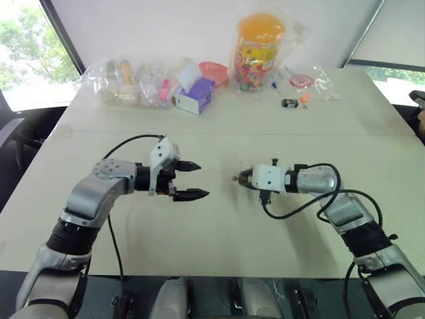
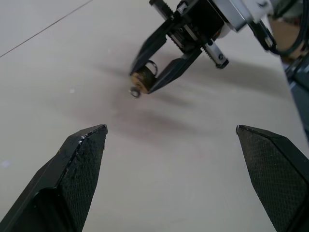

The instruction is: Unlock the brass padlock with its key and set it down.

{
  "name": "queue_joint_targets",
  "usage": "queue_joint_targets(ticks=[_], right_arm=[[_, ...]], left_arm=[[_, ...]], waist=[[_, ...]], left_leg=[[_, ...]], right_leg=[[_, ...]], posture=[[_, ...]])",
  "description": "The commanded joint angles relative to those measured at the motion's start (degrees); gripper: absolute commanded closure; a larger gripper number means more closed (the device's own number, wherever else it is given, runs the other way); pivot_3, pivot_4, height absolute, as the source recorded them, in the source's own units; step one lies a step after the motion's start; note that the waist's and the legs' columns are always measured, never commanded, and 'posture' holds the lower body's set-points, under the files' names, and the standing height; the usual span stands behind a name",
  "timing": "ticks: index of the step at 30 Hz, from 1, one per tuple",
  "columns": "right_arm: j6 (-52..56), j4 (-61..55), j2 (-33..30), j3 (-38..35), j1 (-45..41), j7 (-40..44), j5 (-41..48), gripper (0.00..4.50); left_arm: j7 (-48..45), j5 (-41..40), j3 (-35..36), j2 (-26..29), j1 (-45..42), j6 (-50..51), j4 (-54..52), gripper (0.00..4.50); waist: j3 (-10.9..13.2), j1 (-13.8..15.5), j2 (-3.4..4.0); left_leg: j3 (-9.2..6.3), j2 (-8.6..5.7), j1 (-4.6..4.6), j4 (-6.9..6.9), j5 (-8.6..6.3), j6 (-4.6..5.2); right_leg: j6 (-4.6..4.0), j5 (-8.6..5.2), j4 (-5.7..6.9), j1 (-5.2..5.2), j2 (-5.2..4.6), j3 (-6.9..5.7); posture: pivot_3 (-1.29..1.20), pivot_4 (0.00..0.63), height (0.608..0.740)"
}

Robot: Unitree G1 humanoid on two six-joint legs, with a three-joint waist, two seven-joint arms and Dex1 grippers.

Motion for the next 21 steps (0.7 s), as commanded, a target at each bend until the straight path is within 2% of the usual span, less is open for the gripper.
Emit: queue_joint_targets(ticks=[1,11,14,19,21], right_arm=[[-3.1,-7.3,0.5,-1.4,-1.0,-3.0,-1.9,3.8],[-1.3,-14.3,0.5,-0.4,0.3,-2.4,-3.5,3.8],[-0.5,-15.4,0.9,-0.5,0.1,-2.1,-3.2,3.8],[0.4,-16.5,1.0,-0.4,0.1,-1.6,-3.1,3.8],[0.5,-16.9,1.1,-0.4,-0.3,-1.3,-3.0,3.8]], left_arm=[[-0.6,-3.3,2.1,-0.8,-3.2,2.0,0.4,0.0],[-2.5,-3.7,1.3,-2.1,-6.5,1.3,4.3,0.0],[-2.5,-3.3,1.2,-2.7,-6.6,0.3,4.9,0.93],[-1.8,-2.9,0.9,-3.1,-6.3,0.5,5.0,3.39],[-1.7,-2.8,0.8,-3.2,-6.2,0.4,4.9,3.39]], waist=[[0.0,0.0,0.0],[0.0,0.0,0.0],[0.0,0.0,0.0],[0.0,0.0,0.0],[0.0,0.0,0.0]], left_leg=[[0.0,0.0,0.01,0.0,0.0,0.0],[0.0,-0.01,0.04,0.0,0.0,0.0],[0.0,-0.02,0.04,0.0,0.0,0.0],[0.0,-0.01,0.05,0.0,0.0,-0.01],[0.0,-0.01,0.05,0.0,0.0,0.0]], right_leg=[[0.0,0.0,0.0,0.01,0.0,0.0],[0.0,0.0,-0.01,0.04,0.09,0.0],[0.0,0.0,-0.01,0.04,0.09,0.0],[0.0,0.0,0.0,0.04,0.1,0.0],[-0.01,0.0,0.0,0.04,0.1,0.0]], posture=[[0.0,0.15,0.74],[0.0,0.15,0.74],[0.0,0.15,0.74],[0.0,0.15,0.74],[0.0,0.15,0.74]])
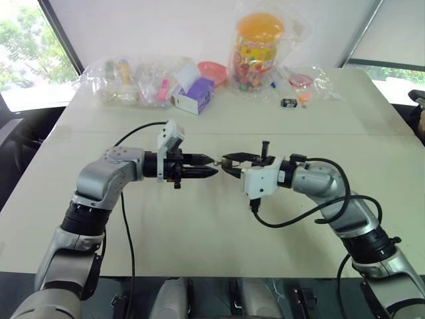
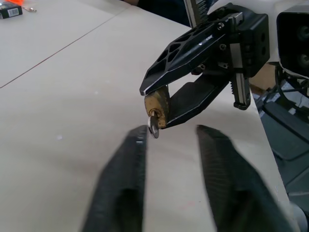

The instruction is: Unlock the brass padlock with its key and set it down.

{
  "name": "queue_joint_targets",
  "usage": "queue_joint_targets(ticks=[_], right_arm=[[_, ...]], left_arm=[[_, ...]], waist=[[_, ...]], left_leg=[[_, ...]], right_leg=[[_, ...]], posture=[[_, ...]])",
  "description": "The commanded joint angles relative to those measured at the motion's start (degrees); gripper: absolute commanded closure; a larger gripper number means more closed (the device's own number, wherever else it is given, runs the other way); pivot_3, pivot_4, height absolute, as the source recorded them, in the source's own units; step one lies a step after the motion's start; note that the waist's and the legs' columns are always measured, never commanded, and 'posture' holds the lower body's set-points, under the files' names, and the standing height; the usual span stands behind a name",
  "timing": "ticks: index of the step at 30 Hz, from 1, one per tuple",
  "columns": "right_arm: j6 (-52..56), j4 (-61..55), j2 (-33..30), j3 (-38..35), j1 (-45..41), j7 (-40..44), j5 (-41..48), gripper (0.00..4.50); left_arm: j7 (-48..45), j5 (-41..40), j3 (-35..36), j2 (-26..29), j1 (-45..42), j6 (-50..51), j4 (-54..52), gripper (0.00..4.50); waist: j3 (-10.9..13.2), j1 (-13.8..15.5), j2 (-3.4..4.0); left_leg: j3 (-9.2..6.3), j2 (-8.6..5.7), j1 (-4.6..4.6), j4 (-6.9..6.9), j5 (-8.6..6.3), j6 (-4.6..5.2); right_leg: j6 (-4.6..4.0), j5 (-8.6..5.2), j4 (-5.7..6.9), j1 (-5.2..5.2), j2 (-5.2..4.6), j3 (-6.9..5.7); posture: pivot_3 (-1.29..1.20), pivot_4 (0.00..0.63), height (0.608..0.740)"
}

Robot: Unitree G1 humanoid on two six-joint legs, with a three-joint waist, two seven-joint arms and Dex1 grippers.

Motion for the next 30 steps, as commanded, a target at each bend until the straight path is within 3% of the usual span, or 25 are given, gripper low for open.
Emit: queue_joint_targets(ticks=[1,14,17,18,25,30], right_arm=[[0.2,-2.6,0.4,-0.4,-1.1,0.2,0.8,3.8],[1.6,-4.2,1.1,-0.3,-1.6,1.5,0.9,3.8],[2.0,-4.4,1.1,-0.3,-1.4,1.8,0.9,3.8],[2.0,-4.4,1.0,-0.3,-1.3,2.0,0.9,3.8],[2.5,-4.6,0.8,-0.3,-1.2,3.1,1.2,3.8],[6.6,-5.7,1.3,-0.8,-1.5,5.5,4.3,3.8]], left_arm=[[0.0,0.1,0.4,-0.2,-0.9,-0.8,-1.1,3.39],[-0.2,1.0,0.4,-1.0,-1.1,-2.1,-0.4,3.39],[-0.6,1.3,0.1,-0.9,-1.1,-3.1,-0.3,4.29],[-0.6,1.5,0.0,-1.0,-1.1,-3.4,-0.3,4.4],[-2.0,4.5,-1.9,-0.3,-0.8,-7.1,-0.5,4.4],[-1.1,10.9,-4.1,-0.8,-0.1,-17.2,-0.5,4.4]], waist=[[0.0,0.0,0.0],[0.0,0.0,0.0],[0.0,0.0,0.0],[0.0,0.0,0.0],[0.0,0.0,0.0],[0.0,0.0,0.0]], left_leg=[[0.0,0.0,0.0,0.0,0.0,0.0],[0.0,0.0,0.0,0.0,0.0,0.0],[0.0,0.0,0.0,0.0,0.0,0.0],[0.0,0.0,0.0,0.0,0.0,0.0],[0.0,0.0,0.0,0.0,0.0,0.0],[0.01,-0.01,0.0,0.0,0.0,0.0]], right_leg=[[0.0,0.0,0.0,0.0,0.0,0.0],[0.0,0.0,0.0,0.01,0.0,0.0],[0.0,0.0,0.0,0.0,0.0,0.0],[0.0,0.0,0.0,0.0,0.0,0.0],[0.0,0.0,0.0,0.01,0.0,0.0],[0.0,0.0,0.0,0.01,0.01,0.0]], posture=[[0.0,0.15,0.74],[0.0,0.15,0.74],[0.0,0.15,0.74],[0.0,0.15,0.74],[0.0,0.15,0.74],[0.0,0.15,0.74]])
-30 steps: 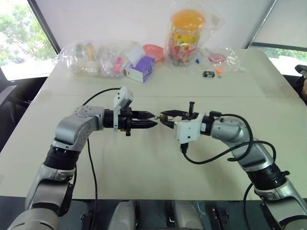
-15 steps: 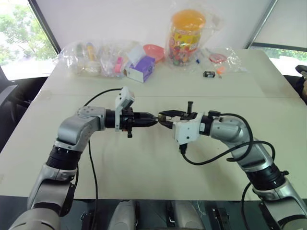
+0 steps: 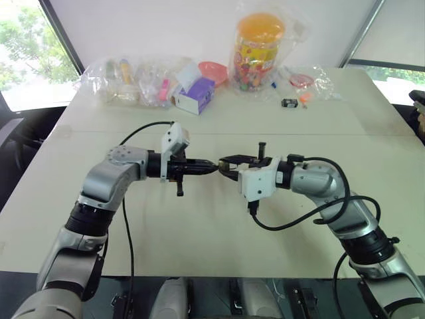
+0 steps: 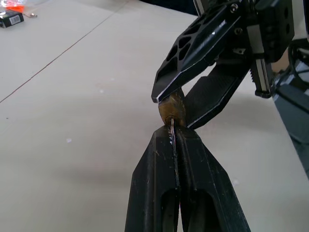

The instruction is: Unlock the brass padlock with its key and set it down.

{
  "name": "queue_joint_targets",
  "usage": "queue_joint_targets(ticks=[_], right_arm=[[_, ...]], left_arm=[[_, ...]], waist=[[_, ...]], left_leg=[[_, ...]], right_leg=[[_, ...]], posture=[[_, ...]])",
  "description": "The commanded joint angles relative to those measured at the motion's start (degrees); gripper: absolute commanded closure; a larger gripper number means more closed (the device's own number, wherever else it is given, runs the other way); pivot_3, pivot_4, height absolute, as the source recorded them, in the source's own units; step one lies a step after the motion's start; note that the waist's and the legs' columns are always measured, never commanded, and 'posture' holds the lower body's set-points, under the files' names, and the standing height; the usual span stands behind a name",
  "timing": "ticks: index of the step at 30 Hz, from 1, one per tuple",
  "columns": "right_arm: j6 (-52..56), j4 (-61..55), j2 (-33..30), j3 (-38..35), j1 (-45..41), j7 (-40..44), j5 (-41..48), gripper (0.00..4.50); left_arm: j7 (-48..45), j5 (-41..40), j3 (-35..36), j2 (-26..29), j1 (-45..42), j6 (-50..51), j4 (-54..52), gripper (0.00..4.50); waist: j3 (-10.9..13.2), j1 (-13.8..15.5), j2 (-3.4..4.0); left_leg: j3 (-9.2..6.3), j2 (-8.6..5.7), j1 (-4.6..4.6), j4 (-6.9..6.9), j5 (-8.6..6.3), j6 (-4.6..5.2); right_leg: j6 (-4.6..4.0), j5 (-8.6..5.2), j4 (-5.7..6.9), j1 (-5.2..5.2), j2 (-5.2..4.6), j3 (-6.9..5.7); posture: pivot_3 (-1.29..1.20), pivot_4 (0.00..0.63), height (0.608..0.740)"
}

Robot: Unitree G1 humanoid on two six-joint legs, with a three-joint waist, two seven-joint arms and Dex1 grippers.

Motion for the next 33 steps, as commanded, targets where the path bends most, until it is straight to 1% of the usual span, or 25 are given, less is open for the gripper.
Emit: queue_joint_targets(ticks=[1,4,7,9,11,12,15,18,22,25,28,31,33], right_arm=[[4.2,-3.9,0.7,-1.0,-1.2,2.0,4.6,3.8],[9.7,-5.0,1.1,-1.5,-1.5,3.9,8.2,3.8],[15.0,-6.1,1.1,-1.7,-1.7,6.0,11.4,3.8],[16.3,-6.4,0.8,-1.5,-1.7,6.6,11.8,3.8],[16.3,-6.4,0.5,-1.1,-1.8,7.0,11.6,3.8],[16.2,-6.3,0.4,-1.0,-1.8,7.0,11.4,3.8],[14.9,-5.9,0.1,-0.9,-2.0,6.9,10.7,3.8],[12.2,-4.8,-0.1,-0.5,-2.8,5.9,8.9,3.8],[9.0,-3.2,0.0,-0.3,-3.5,4.0,6.8,3.8],[7.3,-2.5,-0.4,0.0,-3.5,3.5,5.8,3.8],[6.6,-2.1,-0.5,0.0,-3.4,3.3,5.3,3.8],[6.5,-2.3,-0.6,-0.1,-3.1,3.3,5.3,3.8],[6.6,-2.3,-0.7,-0.1,-3.1,3.1,5.2,3.8]], left_arm=[[1.2,4.9,-0.9,-0.6,0.0,-9.4,-0.7,4.4],[2.8,9.1,-1.5,-1.6,0.2,-17.8,0.8,4.4],[3.1,14.1,-2.9,-1.6,0.8,-28.8,1.6,4.4],[2.9,15.2,-3.1,-1.9,1.0,-31.8,1.9,4.4],[2.9,15.5,-3.2,-2.2,1.2,-32.4,1.9,4.4],[2.8,15.3,-3.1,-2.3,1.3,-31.9,1.8,4.4],[3.0,10.7,-1.4,-2.4,2.1,-21.3,-0.1,4.4],[2.9,4.4,1.0,-2.1,2.5,-9.4,-2.1,4.4],[3.1,-2.1,3.3,-2.2,2.4,0.7,-4.5,4.4],[5.4,-8.1,6.6,-3.8,1.0,9.3,-5.1,3.54],[6.3,-10.0,7.4,-3.7,0.5,13.6,-4.9,2.21],[6.6,-13.1,8.2,-3.6,0.3,17.9,-5.0,0.67],[7.0,-13.5,8.1,-3.7,0.1,18.7,-4.9,0.67]], waist=[[0.0,0.0,0.0],[0.0,0.0,0.0],[0.0,0.0,0.0],[0.0,0.0,0.01],[0.0,0.0,0.01],[0.0,0.0,0.01],[0.0,0.0,0.01],[0.0,0.0,0.0],[0.0,-0.1,0.0],[0.0,-0.1,0.0],[0.0,0.1,-0.01],[0.0,0.0,-0.01],[0.0,-0.1,-0.01]], left_leg=[[0.0,0.0,0.0,0.0,0.0,0.0],[0.0,0.0,0.0,0.0,0.0,0.0],[0.0,0.0,0.0,0.0,0.0,0.0],[0.0,0.01,0.0,0.0,0.0,0.0],[0.0,0.01,0.0,0.0,-0.01,0.01],[0.0,0.01,0.0,0.0,-0.01,0.01],[0.01,0.0,0.0,0.0,-0.01,0.02],[0.0,0.0,-0.01,0.0,-0.01,0.02],[0.0,0.02,0.01,0.0,-0.01,0.02],[0.0,0.02,0.01,0.0,-0.01,0.02],[-0.01,0.01,0.0,0.02,-0.01,0.02],[-0.01,0.0,0.01,0.02,-0.01,0.01],[-0.01,0.01,0.01,0.02,0.0,0.0]], right_leg=[[0.0,0.0,0.0,0.0,0.0,0.0],[0.0,0.0,0.0,0.0,-0.02,0.0],[0.0,0.0,0.0,0.0,-0.02,0.0],[0.0,0.0,0.0,-0.01,-0.04,0.0],[0.0,0.0,0.0,0.0,-0.06,0.0],[0.0,0.0,0.0,0.0,-0.04,0.0],[0.0,0.0,0.0,0.0,-0.01,0.0],[0.01,0.0,0.0,0.0,0.01,0.0],[0.01,0.0,0.03,-0.01,0.03,-0.01],[0.01,0.0,0.03,0.0,0.01,-0.01],[0.01,0.0,0.02,0.01,0.0,-0.01],[0.01,0.0,0.02,0.01,-0.01,0.0],[0.01,0.0,0.03,0.0,-0.02,0.0]], posture=[[0.0,0.15,0.74],[0.0,0.15,0.74],[0.0,0.15,0.74],[0.0,0.15,0.74],[0.0,0.15,0.74],[0.0,0.15,0.74],[0.0,0.15,0.74],[0.0,0.15,0.74],[0.0,0.15,0.74],[0.0,0.15,0.74],[0.0,0.15,0.74],[0.0,0.15,0.74],[0.0,0.15,0.74]])
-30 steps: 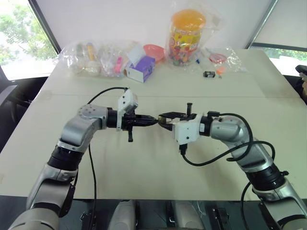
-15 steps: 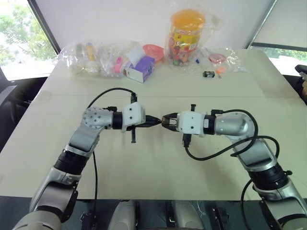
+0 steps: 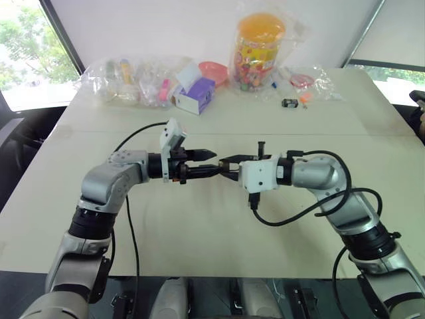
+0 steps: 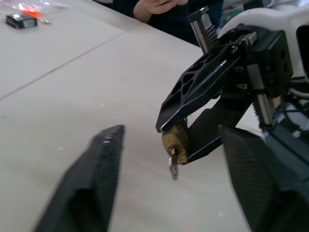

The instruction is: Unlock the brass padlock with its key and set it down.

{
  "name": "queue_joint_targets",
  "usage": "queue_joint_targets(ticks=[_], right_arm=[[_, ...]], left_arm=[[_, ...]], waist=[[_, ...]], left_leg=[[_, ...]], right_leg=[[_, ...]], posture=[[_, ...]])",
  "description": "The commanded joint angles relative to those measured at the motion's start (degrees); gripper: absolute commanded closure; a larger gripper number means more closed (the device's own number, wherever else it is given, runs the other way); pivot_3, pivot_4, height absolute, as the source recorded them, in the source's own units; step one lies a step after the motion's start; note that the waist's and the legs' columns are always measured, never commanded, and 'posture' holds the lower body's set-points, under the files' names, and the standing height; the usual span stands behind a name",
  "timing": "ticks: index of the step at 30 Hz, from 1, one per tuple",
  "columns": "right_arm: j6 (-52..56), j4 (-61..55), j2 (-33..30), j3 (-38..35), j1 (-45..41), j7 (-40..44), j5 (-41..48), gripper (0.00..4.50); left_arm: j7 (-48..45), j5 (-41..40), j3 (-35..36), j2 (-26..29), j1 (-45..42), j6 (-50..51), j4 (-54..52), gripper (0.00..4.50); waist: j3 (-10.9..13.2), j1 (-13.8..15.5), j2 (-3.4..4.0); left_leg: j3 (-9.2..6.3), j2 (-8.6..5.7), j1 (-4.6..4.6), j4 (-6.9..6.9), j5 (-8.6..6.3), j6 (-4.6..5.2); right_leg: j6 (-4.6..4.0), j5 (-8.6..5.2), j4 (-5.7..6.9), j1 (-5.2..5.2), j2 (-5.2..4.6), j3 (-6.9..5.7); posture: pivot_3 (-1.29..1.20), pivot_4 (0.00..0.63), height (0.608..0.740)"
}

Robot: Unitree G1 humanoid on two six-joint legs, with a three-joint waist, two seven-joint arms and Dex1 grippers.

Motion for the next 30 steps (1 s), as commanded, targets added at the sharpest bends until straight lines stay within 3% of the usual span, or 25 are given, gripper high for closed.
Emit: queue_joint_targets(ticks=[1,13,16,21,22,30], right_arm=[[-0.8,-1.3,-0.1,-0.8,-0.6,-0.8,0.0,3.8],[-1.1,-1.7,0.0,-0.7,-1.0,-1.1,0.1,3.8],[-1.2,-1.7,0.1,-0.8,-1.2,-1.1,0.1,3.8],[-1.3,-1.7,0.1,-0.8,-1.3,-1.2,0.0,3.8],[-1.4,-1.7,0.1,-0.8,-1.2,-1.2,-0.1,3.8],[-2.6,-0.9,-0.6,-0.8,-1.0,-1.3,-0.5,3.8]], left_arm=[[0.6,-1.4,0.4,0.1,-1.1,1.0,-1.8,0.67],[3.6,3.6,-3.0,-3.5,-0.8,-4.9,1.2,0.67],[4.0,3.1,-2.4,-4.5,-0.9,-4.3,1.6,1.51],[3.3,2.4,-1.9,-4.2,-1.1,-3.3,1.9,4.06],[3.1,2.2,-1.8,-4.0,-1.1,-3.2,2.0,4.3],[3.2,-1.0,0.1,-2.3,-2.3,1.3,3.3,4.31]], waist=[[0.0,0.0,0.0],[0.0,0.1,0.0],[0.0,0.1,0.0],[0.0,0.0,0.0],[0.0,0.0,0.0],[0.0,0.0,0.0]], left_leg=[[0.0,0.01,0.01,0.0,0.0,0.0],[0.01,-0.02,0.01,0.0,0.01,-0.01],[0.01,-0.01,0.01,0.0,0.01,-0.01],[0.01,-0.01,0.02,0.0,0.01,-0.01],[0.01,0.0,0.01,0.0,0.01,-0.01],[0.01,-0.01,0.01,0.0,0.01,-0.01]], right_leg=[[0.0,0.0,0.0,0.0,-0.02,0.0],[0.0,0.0,0.0,0.01,-0.02,0.01],[0.0,0.0,0.0,0.01,-0.01,0.01],[0.0,0.0,0.01,0.01,-0.01,0.01],[0.0,0.0,0.01,0.01,-0.02,0.01],[0.0,0.0,0.0,0.01,-0.01,0.01]], posture=[[0.0,0.15,0.74],[0.0,0.15,0.74],[0.0,0.15,0.74],[0.0,0.15,0.74],[0.0,0.15,0.74],[0.0,0.15,0.74]])
